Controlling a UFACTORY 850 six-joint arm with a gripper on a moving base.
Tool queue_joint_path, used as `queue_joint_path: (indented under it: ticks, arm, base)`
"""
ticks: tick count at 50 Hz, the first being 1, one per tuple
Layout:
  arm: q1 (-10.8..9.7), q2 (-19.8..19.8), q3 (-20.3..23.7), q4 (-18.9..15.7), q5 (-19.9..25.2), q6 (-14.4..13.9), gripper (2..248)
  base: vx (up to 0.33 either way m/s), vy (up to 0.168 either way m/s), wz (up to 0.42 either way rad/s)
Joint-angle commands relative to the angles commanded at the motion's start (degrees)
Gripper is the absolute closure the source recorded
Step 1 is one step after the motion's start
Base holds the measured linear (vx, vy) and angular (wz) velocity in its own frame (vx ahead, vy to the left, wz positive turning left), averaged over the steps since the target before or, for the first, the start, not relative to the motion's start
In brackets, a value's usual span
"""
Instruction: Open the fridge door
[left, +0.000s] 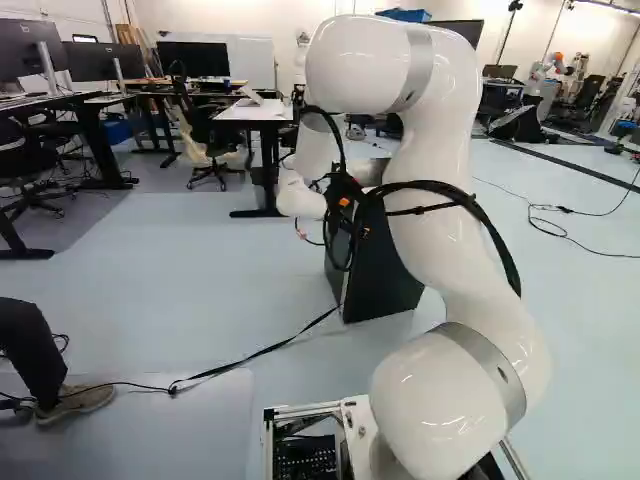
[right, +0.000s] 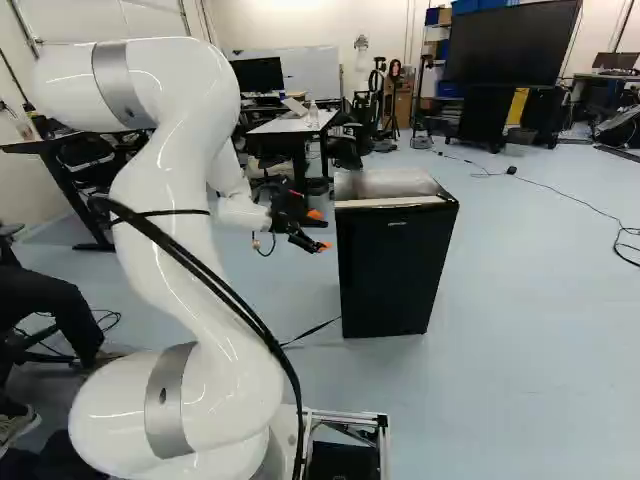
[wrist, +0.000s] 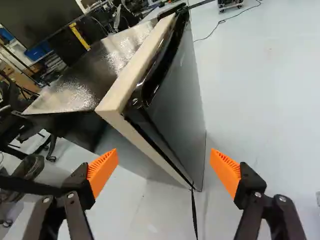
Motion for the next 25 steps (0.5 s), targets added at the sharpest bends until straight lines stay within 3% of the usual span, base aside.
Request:
queue_joint_path:
  ticks: [17,25]
  arm:
    - [-0.7,-0.3,-0.6,0.0,0.0,-0.1,3]
    - [-0.7,-0.3,-0.6,0.0,0.0,-3.3,3]
  base:
    - [0.000,0.000,0.000]
    - [0.000,0.000,0.000]
